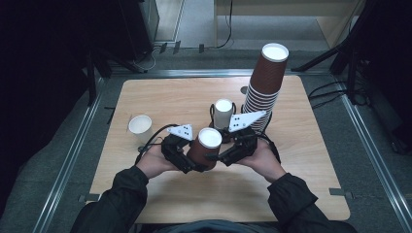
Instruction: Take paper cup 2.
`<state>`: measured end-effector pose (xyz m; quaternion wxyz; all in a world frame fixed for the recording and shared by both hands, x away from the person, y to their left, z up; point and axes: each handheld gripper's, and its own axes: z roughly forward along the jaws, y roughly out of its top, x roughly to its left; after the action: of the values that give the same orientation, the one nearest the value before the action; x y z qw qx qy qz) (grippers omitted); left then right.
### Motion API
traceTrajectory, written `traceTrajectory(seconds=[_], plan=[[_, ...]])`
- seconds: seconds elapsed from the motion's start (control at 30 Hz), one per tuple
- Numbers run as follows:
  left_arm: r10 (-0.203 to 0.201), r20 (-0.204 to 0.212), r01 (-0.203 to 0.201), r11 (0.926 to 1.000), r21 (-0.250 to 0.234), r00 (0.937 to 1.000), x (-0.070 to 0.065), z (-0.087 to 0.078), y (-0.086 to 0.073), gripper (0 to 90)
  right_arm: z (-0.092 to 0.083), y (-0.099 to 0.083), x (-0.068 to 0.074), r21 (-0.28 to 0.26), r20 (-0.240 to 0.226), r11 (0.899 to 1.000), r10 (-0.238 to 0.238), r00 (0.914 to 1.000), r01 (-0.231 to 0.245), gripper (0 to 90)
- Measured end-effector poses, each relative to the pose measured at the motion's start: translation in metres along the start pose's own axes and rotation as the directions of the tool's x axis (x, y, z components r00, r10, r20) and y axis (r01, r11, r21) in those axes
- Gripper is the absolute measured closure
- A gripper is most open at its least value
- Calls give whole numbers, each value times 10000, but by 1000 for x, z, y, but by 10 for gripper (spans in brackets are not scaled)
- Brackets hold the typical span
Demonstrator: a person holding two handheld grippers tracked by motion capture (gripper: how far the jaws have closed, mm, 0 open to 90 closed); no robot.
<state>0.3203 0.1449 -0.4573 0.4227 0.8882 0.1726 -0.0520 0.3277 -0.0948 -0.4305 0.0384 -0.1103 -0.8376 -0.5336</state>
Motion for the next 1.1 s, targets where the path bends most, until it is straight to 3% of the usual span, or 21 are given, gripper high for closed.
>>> traceTrajectory(seconds=[0.1,0.3,0.57,0.9,1.1], plan=[[-94,-354,99,9999,124,9993,2,-8,-1,113,-1,-3,-1,365,277,9993,-77,9996,67,171],[-82,-1293,177,9972,720,9916,4,-20,-4,108,-6,-8,-4,887,750,9960,-115,9971,49,172],[-54,-1696,310,9884,1486,9855,7,-25,-2,108,-8,-21,-8,1763,1175,9843,-189,9929,-21,183],[405,-2153,172,9656,2595,9757,11,-20,-2,107,-9,-31,-13,2196,1061,9754,-58,9943,-177,210],[343,-1975,292,9503,3099,9797,11,-13,0,104,-7,-33,-13,2393,1052,9709,-184,9943,-73,209]])
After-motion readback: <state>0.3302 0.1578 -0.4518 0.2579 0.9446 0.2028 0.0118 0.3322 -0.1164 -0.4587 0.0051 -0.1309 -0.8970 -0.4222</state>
